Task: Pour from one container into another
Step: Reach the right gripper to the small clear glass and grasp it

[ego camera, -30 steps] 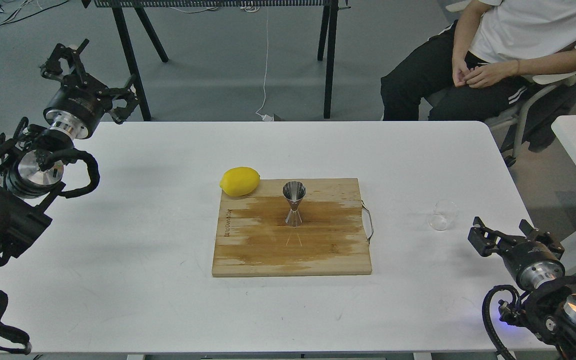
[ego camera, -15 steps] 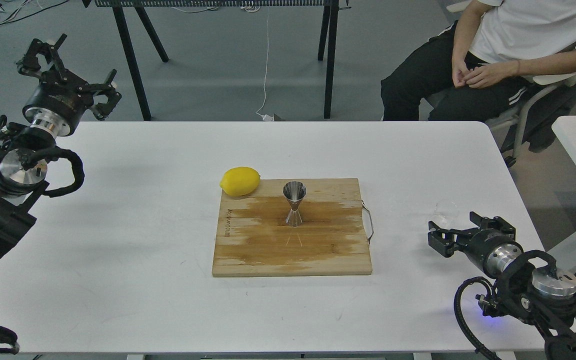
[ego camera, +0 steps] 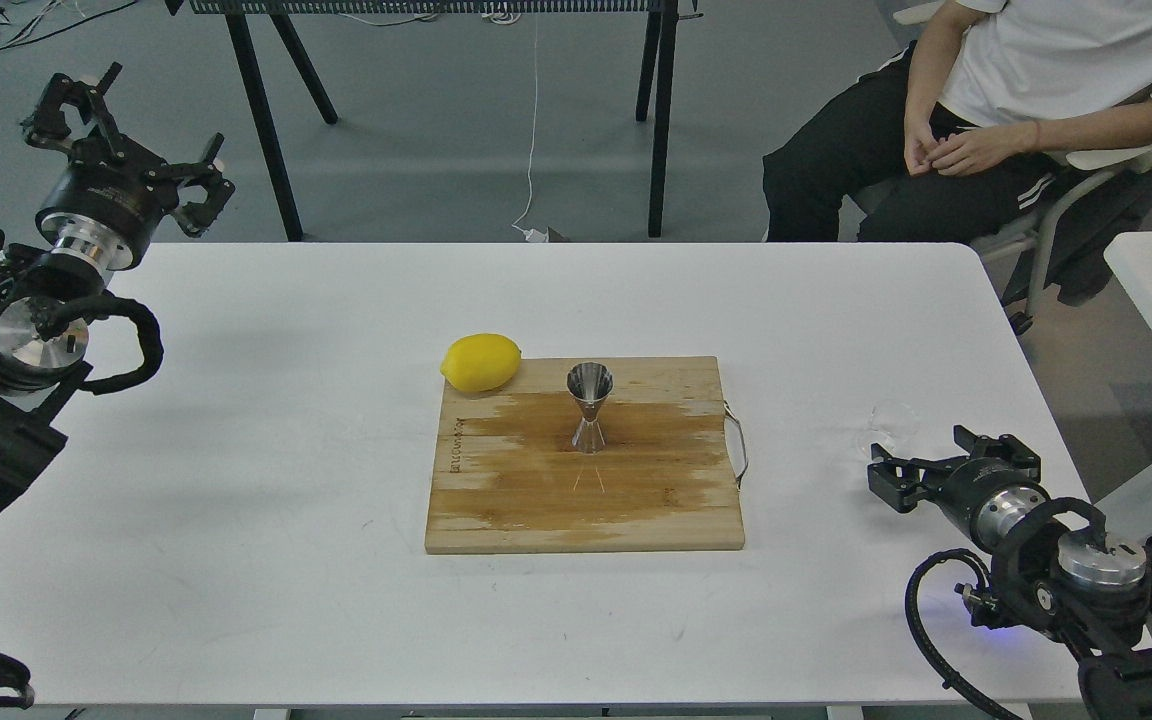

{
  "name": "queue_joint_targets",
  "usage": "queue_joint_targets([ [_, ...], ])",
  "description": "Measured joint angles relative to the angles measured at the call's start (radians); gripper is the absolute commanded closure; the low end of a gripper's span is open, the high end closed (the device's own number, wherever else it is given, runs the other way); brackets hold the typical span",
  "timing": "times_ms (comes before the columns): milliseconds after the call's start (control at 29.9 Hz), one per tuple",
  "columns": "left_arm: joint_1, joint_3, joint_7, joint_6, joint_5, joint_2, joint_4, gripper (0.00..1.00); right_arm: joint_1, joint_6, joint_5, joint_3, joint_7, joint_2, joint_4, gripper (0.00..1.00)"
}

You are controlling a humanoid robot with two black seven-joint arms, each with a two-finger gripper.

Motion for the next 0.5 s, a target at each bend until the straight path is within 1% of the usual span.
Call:
queue_joint_targets([
  [134,0.000,0.000,0.000,-0.021,0.000,0.000,-0.001,0.00,0.022,-0.005,0.000,-0.001,-0.019,0.029,-0.026,0.01],
  [301,0.000,0.001,0.000,-0.029,0.000,0.000,-0.001,0.00,0.060,-0.004,-0.002,-0.001,-0.022,0.073,-0.103,0.03],
  [435,0.000,0.002,0.000,-0.030,0.000,0.000,-0.002,0.00,0.077,0.009,-0.003,-0.003,-0.022,0.092,-0.150,0.08],
  [502,0.000,0.002,0.000,-0.030,0.000,0.000,-0.002,0.00,0.079,0.023,-0.003,-0.003,-0.022,0.092,-0.156,0.14],
])
